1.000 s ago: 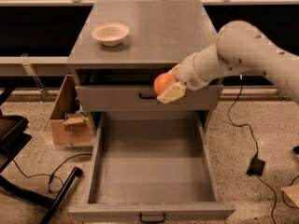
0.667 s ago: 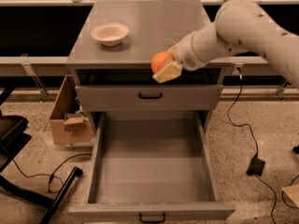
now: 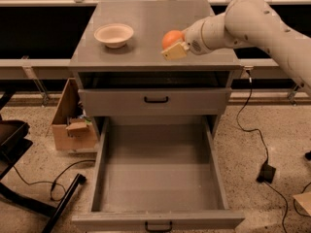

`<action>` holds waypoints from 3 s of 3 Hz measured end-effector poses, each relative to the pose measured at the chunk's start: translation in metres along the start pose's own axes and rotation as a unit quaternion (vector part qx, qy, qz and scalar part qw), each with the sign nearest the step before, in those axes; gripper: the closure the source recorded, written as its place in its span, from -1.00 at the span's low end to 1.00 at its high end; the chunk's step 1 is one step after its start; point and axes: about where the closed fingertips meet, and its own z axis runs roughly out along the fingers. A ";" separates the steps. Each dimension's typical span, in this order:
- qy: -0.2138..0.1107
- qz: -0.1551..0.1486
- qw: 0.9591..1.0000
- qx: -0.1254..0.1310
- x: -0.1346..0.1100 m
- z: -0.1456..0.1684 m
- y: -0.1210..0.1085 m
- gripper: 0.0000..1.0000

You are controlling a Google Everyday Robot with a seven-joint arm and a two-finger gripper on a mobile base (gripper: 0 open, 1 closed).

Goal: Pick orange from middle drawer and place on counter

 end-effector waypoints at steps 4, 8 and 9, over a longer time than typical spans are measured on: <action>-0.053 0.072 0.994 0.064 0.002 0.033 -0.066 1.00; -0.081 0.164 0.981 0.065 -0.018 0.144 -0.129 1.00; -0.067 0.200 0.976 0.057 0.012 0.164 -0.129 1.00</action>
Offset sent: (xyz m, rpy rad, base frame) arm 0.0993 -0.0298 -0.0240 0.1781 -0.0515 -0.1266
